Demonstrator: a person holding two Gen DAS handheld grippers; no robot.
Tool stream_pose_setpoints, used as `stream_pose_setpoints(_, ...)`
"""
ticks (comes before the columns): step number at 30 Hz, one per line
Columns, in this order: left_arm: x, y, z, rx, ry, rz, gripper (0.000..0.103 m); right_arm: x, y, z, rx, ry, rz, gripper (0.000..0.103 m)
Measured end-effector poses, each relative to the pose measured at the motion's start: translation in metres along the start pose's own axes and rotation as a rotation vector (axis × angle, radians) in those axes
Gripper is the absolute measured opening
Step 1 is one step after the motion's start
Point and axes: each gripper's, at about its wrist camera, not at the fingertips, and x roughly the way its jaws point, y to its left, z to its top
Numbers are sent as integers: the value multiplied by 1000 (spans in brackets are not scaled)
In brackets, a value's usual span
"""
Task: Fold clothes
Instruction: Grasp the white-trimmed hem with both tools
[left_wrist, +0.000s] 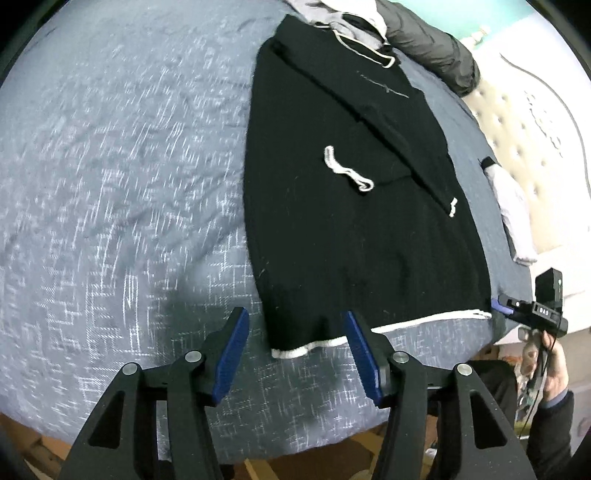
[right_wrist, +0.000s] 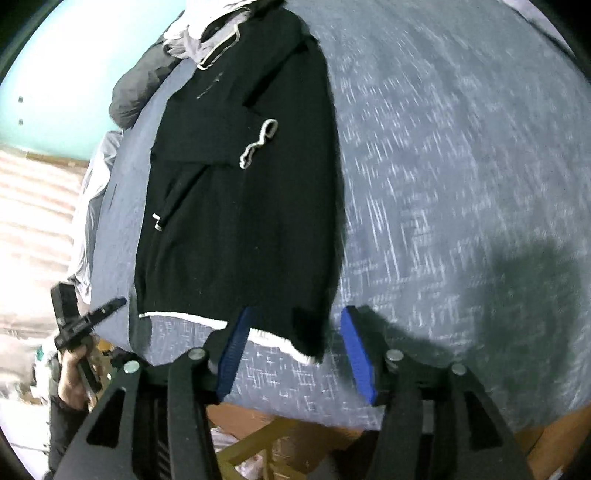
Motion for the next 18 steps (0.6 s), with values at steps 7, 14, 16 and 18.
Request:
stream_pose_setpoints(7, 20, 6, -4, -34, 14, -15, 59, 13, 0, 3, 32, 23, -2, 58)
stream_pose_setpoints(14, 28, -1, -3, -18, 12, -43, 58, 19, 2, 11, 30, 34, 11, 58)
stream_pose_setpoints(16, 33, -1, -2, -6, 22, -39, 58, 21, 2, 13, 25, 39, 14, 58)
stream_pose_setpoints(18, 36, 1, -1, -15, 18, -56, 58, 22, 1, 15, 21, 43, 19, 58)
